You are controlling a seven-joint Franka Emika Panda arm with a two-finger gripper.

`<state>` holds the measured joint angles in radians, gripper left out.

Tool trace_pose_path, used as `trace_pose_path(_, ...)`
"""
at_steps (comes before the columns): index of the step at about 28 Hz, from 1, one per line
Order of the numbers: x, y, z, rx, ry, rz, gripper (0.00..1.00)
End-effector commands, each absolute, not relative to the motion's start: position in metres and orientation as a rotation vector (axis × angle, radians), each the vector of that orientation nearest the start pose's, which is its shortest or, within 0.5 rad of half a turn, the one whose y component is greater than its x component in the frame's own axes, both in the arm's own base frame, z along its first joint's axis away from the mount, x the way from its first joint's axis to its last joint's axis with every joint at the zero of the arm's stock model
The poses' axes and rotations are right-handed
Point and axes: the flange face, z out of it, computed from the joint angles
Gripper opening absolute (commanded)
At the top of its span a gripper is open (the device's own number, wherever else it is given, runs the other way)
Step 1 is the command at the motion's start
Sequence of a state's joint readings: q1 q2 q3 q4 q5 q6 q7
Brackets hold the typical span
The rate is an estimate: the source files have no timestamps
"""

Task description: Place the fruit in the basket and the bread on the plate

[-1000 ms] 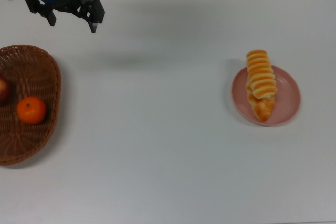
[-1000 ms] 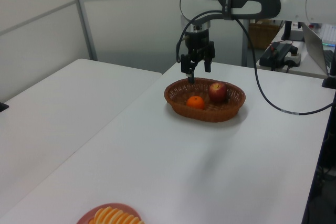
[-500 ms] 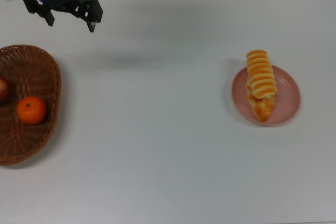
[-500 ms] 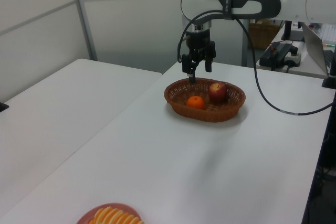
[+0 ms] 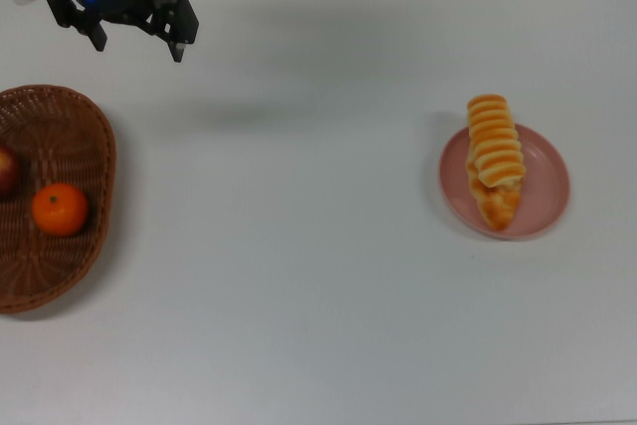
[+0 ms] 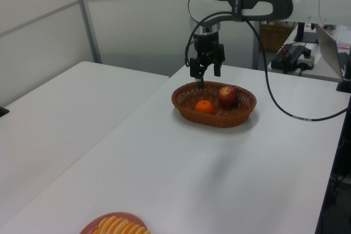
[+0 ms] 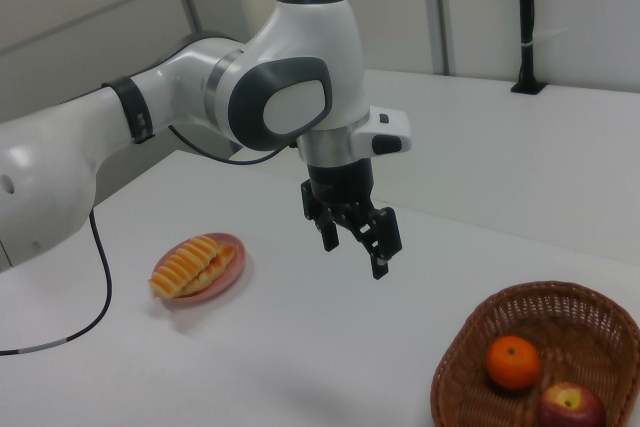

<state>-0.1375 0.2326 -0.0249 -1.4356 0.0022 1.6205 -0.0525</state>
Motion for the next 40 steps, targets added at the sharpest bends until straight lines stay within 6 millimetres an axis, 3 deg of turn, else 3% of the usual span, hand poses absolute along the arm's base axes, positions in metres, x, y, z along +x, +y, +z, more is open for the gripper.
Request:
trace_pose_path(1,0.614,-0.101,0.558,-3.122,0.145,0.079,1.0)
trace_pose_path(5,0.614,-0.095,0.555,-3.121,0.13,0.098,1.0)
trace_pose_path(26,0.613,-0.119,0.555,-3.168,0.151,0.093,1.0)
trace_pose_path(40,0.613,-0.118,0.551,-3.167,0.146,0.105,1.0)
